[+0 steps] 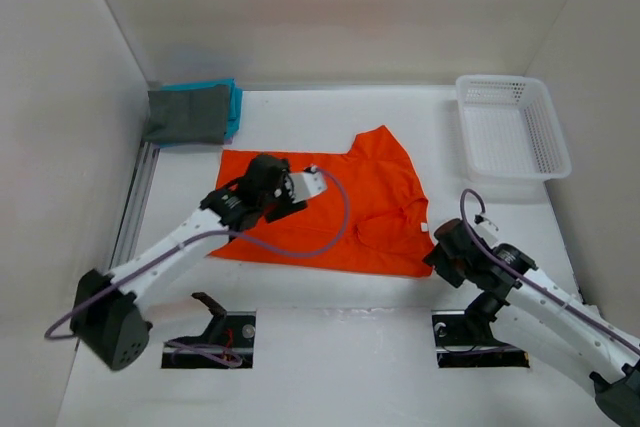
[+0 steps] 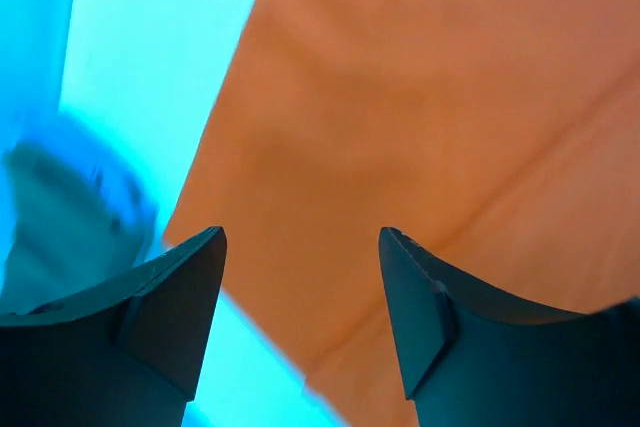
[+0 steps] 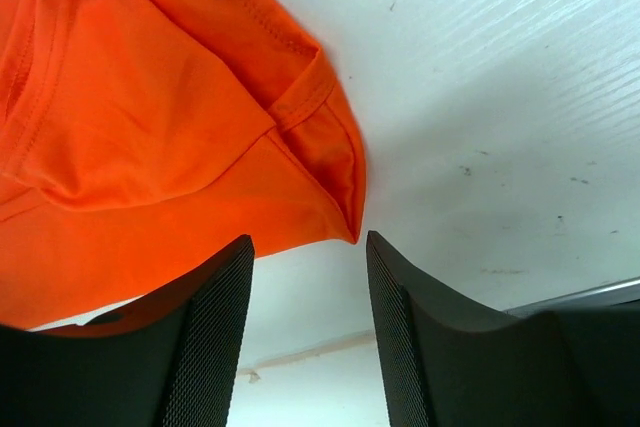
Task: Fold and stack the t-shirts
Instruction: Fold the flattened tshirt in 1/3 of the way
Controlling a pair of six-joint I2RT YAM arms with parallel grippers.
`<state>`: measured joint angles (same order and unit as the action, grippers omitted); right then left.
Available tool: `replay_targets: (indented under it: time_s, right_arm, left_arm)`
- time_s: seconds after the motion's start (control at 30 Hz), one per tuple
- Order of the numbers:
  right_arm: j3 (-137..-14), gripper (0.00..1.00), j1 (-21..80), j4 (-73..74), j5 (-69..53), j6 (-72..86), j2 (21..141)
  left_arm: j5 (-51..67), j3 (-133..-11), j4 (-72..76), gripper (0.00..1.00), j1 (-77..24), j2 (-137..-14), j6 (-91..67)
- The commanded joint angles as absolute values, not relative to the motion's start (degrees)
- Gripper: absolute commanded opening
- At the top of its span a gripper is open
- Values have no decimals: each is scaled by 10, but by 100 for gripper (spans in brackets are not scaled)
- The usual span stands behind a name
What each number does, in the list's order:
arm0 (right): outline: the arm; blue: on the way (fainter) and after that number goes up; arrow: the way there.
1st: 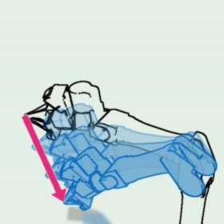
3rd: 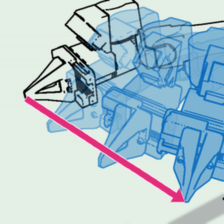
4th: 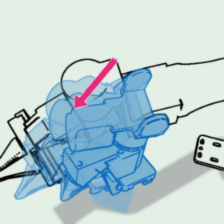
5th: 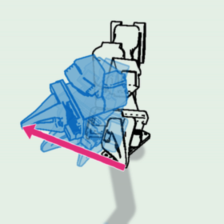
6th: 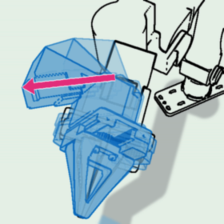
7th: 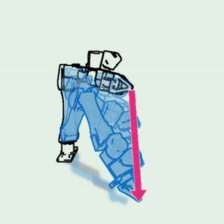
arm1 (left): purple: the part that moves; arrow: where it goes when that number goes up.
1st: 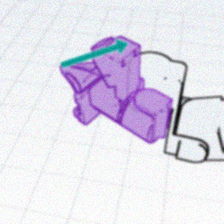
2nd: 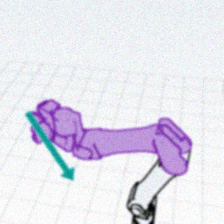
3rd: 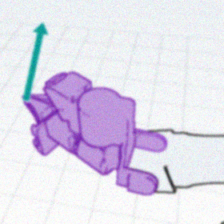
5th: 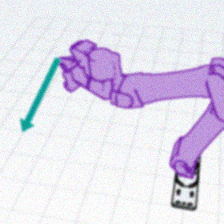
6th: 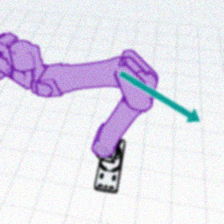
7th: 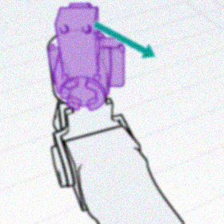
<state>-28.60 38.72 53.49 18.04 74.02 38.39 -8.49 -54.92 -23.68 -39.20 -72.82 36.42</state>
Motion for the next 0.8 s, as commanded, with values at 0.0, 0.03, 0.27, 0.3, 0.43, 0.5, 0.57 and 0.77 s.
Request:
replay_targets:
  time_s: [0.0,0.03,0.27,0.3,0.43,0.5,0.57,0.77]
  right_arm:
    - [-276,54,405,527,179,765,384]
    - [-273,55,408,526,181,772,384]
    - [-250,56,419,488,178,786,391]
    - [-250,56,424,487,179,792,393]
    - [-236,57,433,470,178,809,395]
    - [-227,57,435,459,171,815,398]
    - [-222,57,435,450,168,816,402]
    - [-227,53,428,446,168,809,418]
  left_arm:
    - [-120,-444,-378,62,-343,-637,514]
    - [-127,-413,-401,62,-309,-616,542]
    - [-108,-285,-354,66,-124,-559,683]
    - [-111,-279,-330,66,-116,-570,686]
    - [-120,-277,-273,66,-102,-634,680]
    - [-119,-274,-261,65,-101,-660,672]
    - [-113,-266,-251,65,-104,-674,663]
    - [-112,-243,-212,43,-113,-687,641]
